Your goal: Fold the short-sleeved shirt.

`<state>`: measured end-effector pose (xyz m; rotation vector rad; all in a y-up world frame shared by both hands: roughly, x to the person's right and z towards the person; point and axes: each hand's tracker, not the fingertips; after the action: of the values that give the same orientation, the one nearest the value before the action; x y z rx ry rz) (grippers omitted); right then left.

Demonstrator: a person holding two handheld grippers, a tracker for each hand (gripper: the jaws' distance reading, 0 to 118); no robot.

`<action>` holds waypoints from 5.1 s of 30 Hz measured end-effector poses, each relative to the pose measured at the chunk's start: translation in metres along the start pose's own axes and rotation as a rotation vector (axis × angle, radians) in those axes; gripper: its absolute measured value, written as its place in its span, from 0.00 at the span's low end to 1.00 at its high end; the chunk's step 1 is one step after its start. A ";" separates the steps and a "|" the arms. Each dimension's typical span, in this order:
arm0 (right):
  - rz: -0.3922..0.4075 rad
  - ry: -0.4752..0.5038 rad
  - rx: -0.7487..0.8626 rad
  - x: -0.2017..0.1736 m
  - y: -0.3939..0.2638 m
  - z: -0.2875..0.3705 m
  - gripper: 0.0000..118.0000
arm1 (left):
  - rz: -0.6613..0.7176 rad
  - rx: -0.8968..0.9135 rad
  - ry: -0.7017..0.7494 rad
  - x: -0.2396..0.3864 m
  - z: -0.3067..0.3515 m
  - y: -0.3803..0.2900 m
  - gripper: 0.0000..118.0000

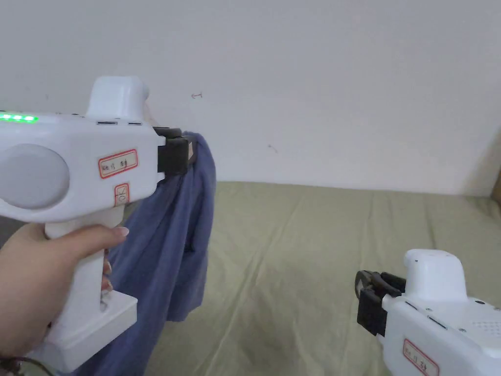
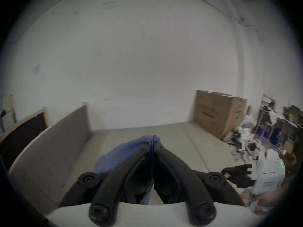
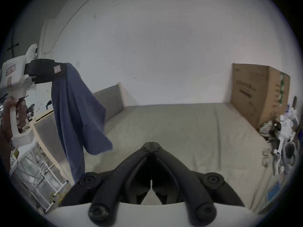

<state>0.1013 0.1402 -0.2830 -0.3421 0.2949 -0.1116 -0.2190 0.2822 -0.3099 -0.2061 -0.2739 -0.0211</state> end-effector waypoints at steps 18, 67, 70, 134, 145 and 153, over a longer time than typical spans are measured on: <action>-0.143 -0.298 0.006 0.151 -0.022 0.060 0.00 | 0.043 -0.793 -0.423 0.221 -0.241 -0.159 0.02; -0.136 -0.308 -0.104 0.144 -0.060 0.043 0.00 | 0.299 -0.979 0.114 0.023 -0.111 -0.297 0.33; -0.144 -0.310 -0.124 0.148 -0.063 0.040 0.00 | 0.333 -1.060 0.114 0.024 -0.134 -0.319 0.99; -0.115 -0.162 -0.311 0.283 0.061 0.038 0.04 | 0.125 -0.423 0.089 -0.003 -0.059 -0.118 0.03; -0.020 -0.187 -0.070 0.253 0.196 0.054 0.04 | 0.162 -0.245 0.139 -0.026 -0.063 0.002 0.03; 0.006 -0.239 -0.014 0.244 0.269 0.023 0.04 | 0.124 -0.180 0.165 -0.039 -0.101 0.059 0.03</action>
<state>0.3558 0.3607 -0.4196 -0.3642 0.0603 -0.0619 -0.2263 0.3187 -0.4275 -0.3977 -0.0941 0.0597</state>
